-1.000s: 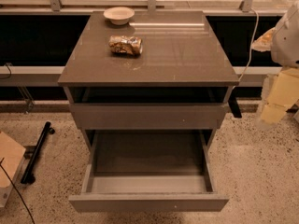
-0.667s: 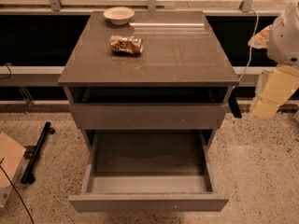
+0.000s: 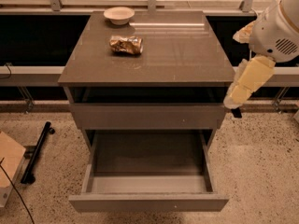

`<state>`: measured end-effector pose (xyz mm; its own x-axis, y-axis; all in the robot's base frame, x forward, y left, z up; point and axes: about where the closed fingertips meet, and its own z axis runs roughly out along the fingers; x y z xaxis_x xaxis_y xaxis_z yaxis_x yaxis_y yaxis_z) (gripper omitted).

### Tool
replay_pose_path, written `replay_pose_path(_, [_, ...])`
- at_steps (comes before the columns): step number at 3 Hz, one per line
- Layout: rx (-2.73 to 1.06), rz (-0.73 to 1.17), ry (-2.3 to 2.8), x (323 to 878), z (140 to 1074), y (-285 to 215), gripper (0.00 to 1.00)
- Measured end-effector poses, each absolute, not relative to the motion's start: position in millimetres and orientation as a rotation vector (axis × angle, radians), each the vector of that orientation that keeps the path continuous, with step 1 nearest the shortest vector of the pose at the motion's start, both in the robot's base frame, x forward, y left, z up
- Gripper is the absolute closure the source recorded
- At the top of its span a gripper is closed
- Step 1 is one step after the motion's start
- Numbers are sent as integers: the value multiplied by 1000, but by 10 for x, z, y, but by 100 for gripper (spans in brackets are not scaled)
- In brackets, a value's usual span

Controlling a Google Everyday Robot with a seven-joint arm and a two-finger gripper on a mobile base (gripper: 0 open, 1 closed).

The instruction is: Place orange can into middle drawer

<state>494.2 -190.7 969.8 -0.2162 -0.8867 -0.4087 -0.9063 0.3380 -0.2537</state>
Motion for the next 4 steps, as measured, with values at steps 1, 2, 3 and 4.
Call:
replay_pose_path(1, [-1581, 105, 2112, 5545, 9433, -1774, 0])
replay_pose_path(2, [-1581, 105, 2111, 5545, 9433, -1773, 0])
replay_pose_path(3, [-1516, 143, 2076, 5650, 9406, -1655, 0])
replay_pose_path(4, [-1438, 200, 1998, 5916, 9383, -1409, 0])
